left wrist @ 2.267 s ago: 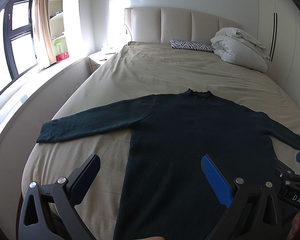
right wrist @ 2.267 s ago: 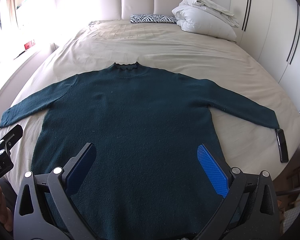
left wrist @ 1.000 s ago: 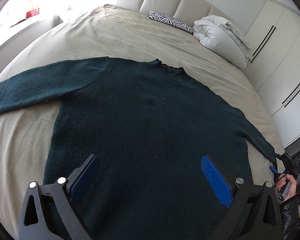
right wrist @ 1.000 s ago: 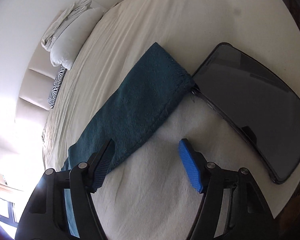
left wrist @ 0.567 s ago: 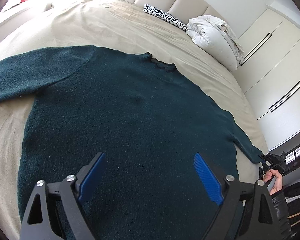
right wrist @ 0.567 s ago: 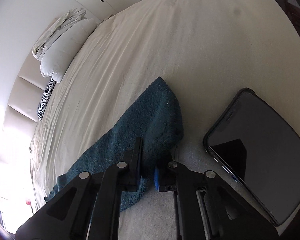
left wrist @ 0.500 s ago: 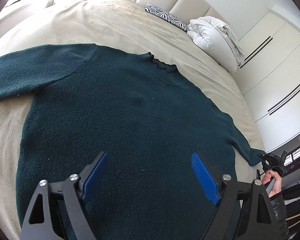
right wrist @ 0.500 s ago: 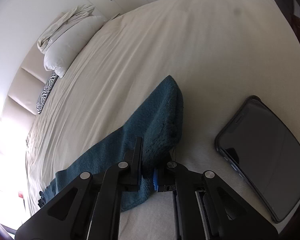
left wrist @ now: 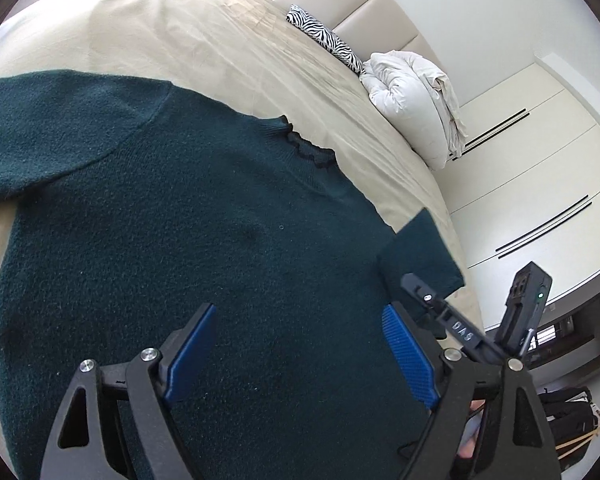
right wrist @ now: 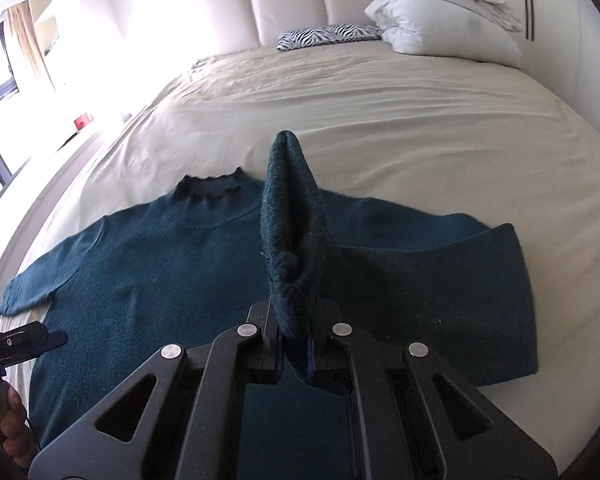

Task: Fold small clothes
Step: 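Lay the sleeve across the sweater body with the right gripper while the left gripper pinches the sweater side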

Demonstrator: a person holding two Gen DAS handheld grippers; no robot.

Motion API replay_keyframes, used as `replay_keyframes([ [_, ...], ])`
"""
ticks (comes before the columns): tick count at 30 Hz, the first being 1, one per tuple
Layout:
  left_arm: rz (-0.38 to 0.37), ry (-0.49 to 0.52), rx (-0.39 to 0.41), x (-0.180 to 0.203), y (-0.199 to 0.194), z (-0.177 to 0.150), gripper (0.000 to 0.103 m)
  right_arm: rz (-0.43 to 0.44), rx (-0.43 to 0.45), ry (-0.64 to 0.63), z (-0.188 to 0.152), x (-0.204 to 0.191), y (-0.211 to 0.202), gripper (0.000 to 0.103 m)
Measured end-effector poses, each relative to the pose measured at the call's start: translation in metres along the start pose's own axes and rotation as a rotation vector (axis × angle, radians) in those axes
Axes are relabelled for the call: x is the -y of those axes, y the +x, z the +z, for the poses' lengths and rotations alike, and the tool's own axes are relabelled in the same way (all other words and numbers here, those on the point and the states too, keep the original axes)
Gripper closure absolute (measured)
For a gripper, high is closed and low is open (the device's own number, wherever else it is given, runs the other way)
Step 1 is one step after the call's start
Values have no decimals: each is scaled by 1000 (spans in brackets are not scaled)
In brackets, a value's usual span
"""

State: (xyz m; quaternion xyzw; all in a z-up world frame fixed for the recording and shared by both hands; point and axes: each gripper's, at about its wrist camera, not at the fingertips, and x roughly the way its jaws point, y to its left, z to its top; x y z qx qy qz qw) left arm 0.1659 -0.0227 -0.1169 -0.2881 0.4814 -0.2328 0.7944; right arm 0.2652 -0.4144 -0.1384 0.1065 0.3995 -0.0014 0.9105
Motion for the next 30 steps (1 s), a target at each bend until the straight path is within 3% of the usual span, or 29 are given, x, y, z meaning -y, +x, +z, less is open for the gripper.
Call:
replay_keyframes([
  [5, -64, -53, -65, -1, 26, 6, 15, 19, -150, -39, -32, -57, 53, 86],
  [7, -77, -53, -82, 4, 36, 6, 11, 18, -111, -39, -64, -78, 38, 81],
  [8, -82, -56, -91, 7, 42, 8, 10, 26, -96, -50, -68, -79, 33, 71],
  [9, -86, -62, -102, 9, 48, 9, 10, 41, -95, -54, -73, -83, 26, 52],
  [10, -91, -71, -112, 11, 55, 10, 10, 56, -93, -51, -86, -91, 15, 46],
  [12, -101, -72, -137, 19, 68, 12, 10, 78, -79, -53, -92, -94, 1, 44],
  [13, -98, -65, -150, 23, 75, 12, 10, 78, -73, -69, -110, -106, -25, 44],
  [16, -55, -37, -179, 34, 98, 13, 15, 96, -78, -27, -121, -98, -42, 44],
  [19, 5, -8, -180, 45, 111, 16, 36, 143, -68, 72, -126, -73, -64, 44],
  [22, 71, 43, -190, 55, 119, 19, 76, 158, -28, 152, -126, -47, -86, 44],
  [23, 79, 61, -197, 58, 121, 19, 94, 163, -17, 180, -126, -38, -92, 44],
  [30, 116, 165, -92, 54, 83, 30, 95, 179, 41, 334, -121, 13, -116, 44],
])
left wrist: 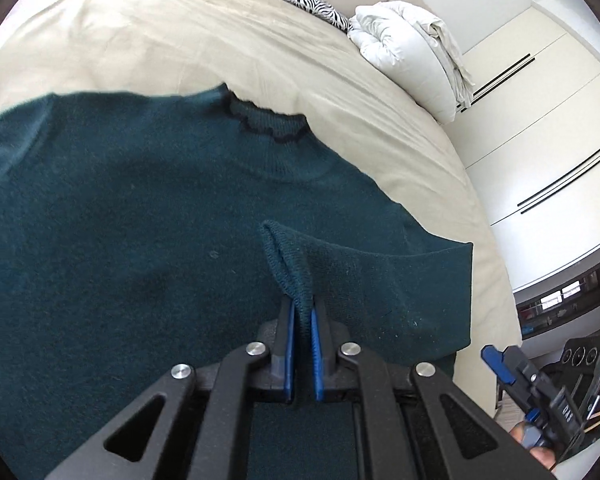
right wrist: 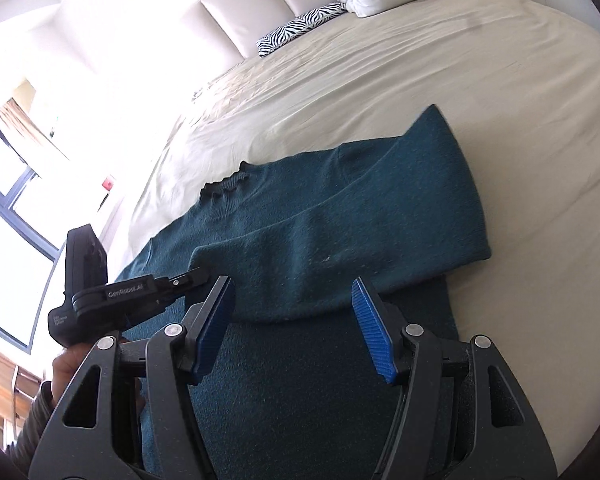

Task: Fold small clothes
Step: 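Lay the sleeve across the sweater body with the right gripper while the left gripper pinches the sweater side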

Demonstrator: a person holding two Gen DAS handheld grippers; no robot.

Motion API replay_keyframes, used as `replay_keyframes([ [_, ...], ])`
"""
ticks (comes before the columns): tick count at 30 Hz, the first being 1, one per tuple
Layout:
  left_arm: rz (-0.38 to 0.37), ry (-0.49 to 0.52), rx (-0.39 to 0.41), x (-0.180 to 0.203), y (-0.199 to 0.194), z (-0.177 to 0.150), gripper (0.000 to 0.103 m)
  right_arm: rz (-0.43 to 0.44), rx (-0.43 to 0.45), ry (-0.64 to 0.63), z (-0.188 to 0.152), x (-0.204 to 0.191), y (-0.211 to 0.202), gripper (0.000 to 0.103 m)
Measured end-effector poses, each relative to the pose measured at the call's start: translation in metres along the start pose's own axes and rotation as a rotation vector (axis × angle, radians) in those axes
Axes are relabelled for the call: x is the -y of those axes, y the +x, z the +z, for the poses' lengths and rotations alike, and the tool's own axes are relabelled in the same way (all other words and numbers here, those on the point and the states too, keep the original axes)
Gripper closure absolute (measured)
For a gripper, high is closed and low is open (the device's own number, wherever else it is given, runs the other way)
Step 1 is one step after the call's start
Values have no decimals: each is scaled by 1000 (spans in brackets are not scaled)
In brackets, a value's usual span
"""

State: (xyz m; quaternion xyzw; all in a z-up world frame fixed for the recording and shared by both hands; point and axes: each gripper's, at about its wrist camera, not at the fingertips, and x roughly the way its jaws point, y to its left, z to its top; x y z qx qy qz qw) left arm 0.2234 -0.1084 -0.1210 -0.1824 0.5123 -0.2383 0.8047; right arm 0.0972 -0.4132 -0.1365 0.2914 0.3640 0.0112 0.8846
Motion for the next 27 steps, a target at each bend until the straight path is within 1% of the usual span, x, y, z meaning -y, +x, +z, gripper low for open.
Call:
replay_keyframes([
  [3, 23, -15, 54, -22, -16, 9, 95, -18, 34, 38, 11, 18, -15, 44],
  [5, 52, -25, 93, -37, -22, 12, 95, -32, 49, 69, 20, 29, -19, 44],
  [7, 81, -33, 116, -49, -26, 15, 95, -46, 60, 106, 29, 41, -21, 44],
  [10, 96, -28, 138, -57, -29, 16, 95, -72, 63, 137, 42, 53, -17, 44],
  [15, 121, -13, 124, -61, -17, 3, 95, -88, 42, 157, 65, 67, 6, 44],
  [16, 114, -23, 131, -64, -17, 1, 95, -103, 31, 174, 69, 68, 18, 44],
  [18, 97, -40, 157, -67, -20, -2, 95, -96, 7, 201, 77, 76, 35, 44],
  [20, 97, -40, 173, -69, -23, -2, 95, -119, -9, 216, 83, 80, 50, 44],
  [24, 106, -26, 177, -69, -19, -5, 95, -100, -47, 240, 91, 84, 70, 44],
  [26, 100, -42, 182, -71, -18, -7, 95, -91, -60, 238, 94, 85, 80, 45],
  [27, 92, -48, 190, -72, -19, -7, 95, -85, -66, 243, 97, 87, 86, 49],
])
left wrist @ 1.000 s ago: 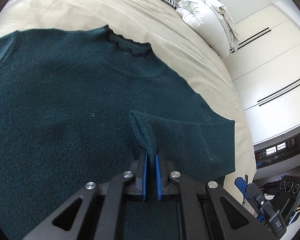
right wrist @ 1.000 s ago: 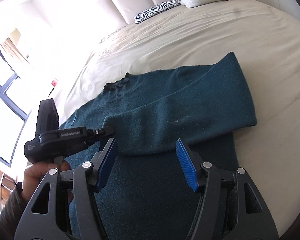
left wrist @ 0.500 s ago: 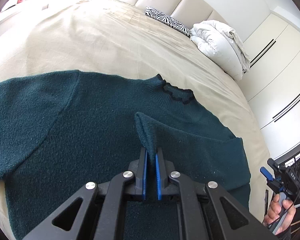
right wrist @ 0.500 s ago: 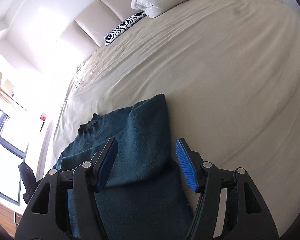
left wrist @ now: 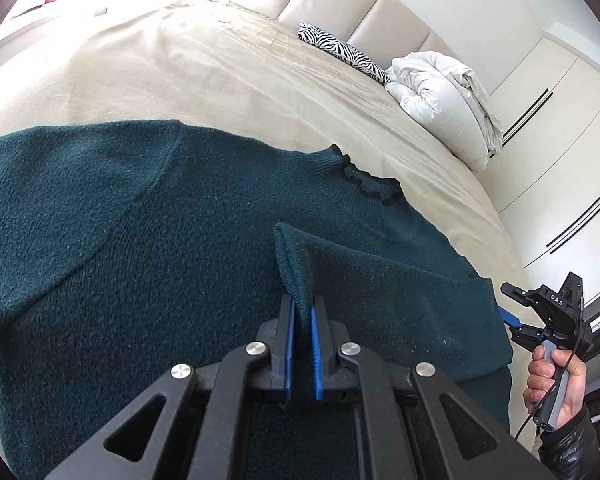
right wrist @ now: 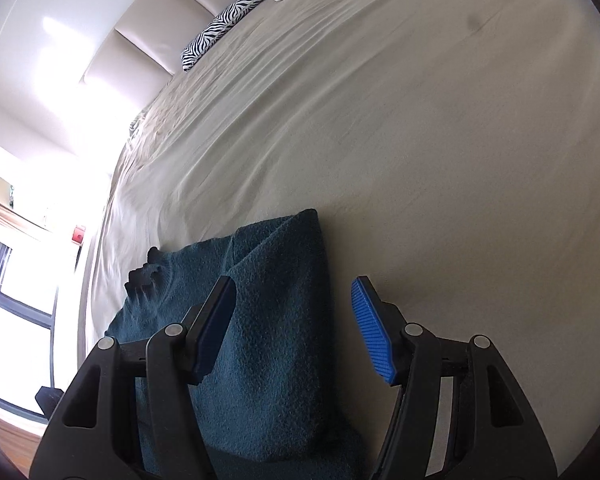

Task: Fold small clothes
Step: 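Lay the sleeve across the sweater body with the right gripper while the left gripper pinches the sweater side, then lift the other sleeve with the left gripper and fold it across the body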

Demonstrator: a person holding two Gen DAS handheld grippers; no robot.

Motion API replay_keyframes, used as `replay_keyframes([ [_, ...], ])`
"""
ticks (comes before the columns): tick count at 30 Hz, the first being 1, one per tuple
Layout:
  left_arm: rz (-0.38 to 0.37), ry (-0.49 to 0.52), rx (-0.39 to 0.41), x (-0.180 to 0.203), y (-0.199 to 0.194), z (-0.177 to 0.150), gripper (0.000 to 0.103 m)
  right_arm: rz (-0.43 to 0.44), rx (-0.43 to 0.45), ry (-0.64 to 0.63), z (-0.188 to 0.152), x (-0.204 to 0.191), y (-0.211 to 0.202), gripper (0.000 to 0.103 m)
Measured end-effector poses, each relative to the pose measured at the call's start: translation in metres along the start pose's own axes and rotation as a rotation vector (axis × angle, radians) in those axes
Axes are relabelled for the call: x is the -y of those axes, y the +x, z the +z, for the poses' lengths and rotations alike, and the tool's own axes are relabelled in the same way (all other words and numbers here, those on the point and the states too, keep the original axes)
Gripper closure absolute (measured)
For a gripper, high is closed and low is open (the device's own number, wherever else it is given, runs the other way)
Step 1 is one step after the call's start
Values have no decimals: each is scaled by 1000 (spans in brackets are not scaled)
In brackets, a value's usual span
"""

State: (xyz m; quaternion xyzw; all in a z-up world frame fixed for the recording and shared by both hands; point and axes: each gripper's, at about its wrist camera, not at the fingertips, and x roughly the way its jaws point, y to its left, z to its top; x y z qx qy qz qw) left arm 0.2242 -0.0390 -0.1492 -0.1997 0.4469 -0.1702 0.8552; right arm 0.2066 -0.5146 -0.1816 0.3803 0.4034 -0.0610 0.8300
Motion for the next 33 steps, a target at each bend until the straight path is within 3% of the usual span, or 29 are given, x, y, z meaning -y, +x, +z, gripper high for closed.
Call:
replay_keyframes([
  [1, -3, -2, 8, 0, -1, -1, 95, 9, -12, 12, 3, 2, 7, 52],
  [3, 4, 3, 17, 0, -3, -1, 95, 22, -35, 47, 10, 7, 19, 74],
  [6, 12, -4, 20, -4, -4, -4, 95, -26, -47, 34, 17, 8, 34, 94],
  [8, 21, -6, 21, -5, -3, -7, 95, -52, -47, -2, 17, 5, 39, 96],
  [17, 23, -5, 9, -7, 0, -11, 95, -56, -27, 17, 20, 20, 49, 99],
  [20, 10, -19, 5, -10, 2, -9, 93, -51, -37, -5, 13, 14, 35, 93],
  [22, 6, -28, 4, -12, 3, -10, 92, -25, -27, 0, 4, 13, 12, 83],
  [24, 5, -28, 5, -12, 4, -10, 92, -20, -30, -8, -9, 12, -8, 53],
  [25, 5, -27, 5, -12, 4, -10, 92, -25, -39, -21, -16, 10, -16, 52],
  [31, 15, -15, 7, -10, 5, -12, 92, -96, -118, -122, -46, -4, -11, 57],
  [33, 22, -8, 6, -8, 6, -11, 92, -121, -139, -172, -52, -8, -5, 83],
])
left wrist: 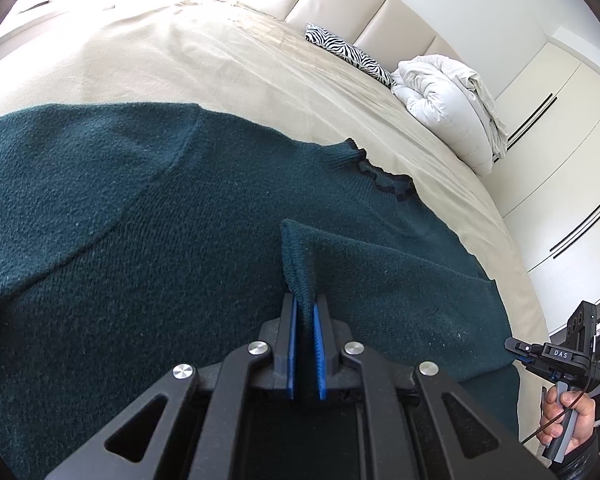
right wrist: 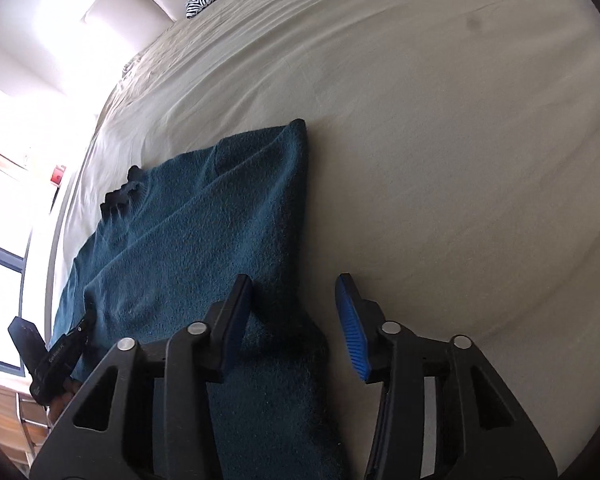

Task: Fold small clothes
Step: 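Lift the other sleeve with the left gripper and fold it across the body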

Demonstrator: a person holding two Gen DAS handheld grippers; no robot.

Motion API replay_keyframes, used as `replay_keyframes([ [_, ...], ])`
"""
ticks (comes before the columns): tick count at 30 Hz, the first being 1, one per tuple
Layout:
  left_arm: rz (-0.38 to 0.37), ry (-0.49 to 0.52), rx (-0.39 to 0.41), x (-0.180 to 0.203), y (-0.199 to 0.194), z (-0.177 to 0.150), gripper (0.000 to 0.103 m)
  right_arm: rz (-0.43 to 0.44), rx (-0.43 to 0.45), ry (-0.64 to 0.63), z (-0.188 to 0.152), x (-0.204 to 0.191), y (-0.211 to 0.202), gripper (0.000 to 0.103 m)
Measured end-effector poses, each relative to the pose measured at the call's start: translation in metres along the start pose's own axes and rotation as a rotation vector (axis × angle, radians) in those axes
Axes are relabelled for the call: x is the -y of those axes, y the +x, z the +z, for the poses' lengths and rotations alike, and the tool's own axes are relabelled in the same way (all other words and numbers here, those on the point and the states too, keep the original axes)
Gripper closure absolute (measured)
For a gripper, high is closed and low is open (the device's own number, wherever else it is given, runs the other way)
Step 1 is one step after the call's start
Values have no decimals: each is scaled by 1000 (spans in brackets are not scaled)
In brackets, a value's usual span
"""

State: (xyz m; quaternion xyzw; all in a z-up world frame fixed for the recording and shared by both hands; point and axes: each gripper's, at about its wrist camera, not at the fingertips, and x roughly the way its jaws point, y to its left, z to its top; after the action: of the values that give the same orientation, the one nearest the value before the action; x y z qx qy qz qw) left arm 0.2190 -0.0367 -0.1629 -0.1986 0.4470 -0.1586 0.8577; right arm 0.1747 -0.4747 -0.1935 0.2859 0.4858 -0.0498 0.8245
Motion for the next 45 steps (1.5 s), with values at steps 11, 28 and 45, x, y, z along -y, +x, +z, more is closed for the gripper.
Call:
replay_keyframes([
  [11, 9, 21, -4, 4, 4, 0, 92, 0, 12, 38, -2, 15, 8, 95],
  [28, -52, -15, 5, -7, -1, -4, 89, 17, 208, -90, -15, -28, -43, 85],
  [45, 83, -752, 477, -260, -264, -47, 25, 15, 608, -249, -69, -131, -134, 13],
])
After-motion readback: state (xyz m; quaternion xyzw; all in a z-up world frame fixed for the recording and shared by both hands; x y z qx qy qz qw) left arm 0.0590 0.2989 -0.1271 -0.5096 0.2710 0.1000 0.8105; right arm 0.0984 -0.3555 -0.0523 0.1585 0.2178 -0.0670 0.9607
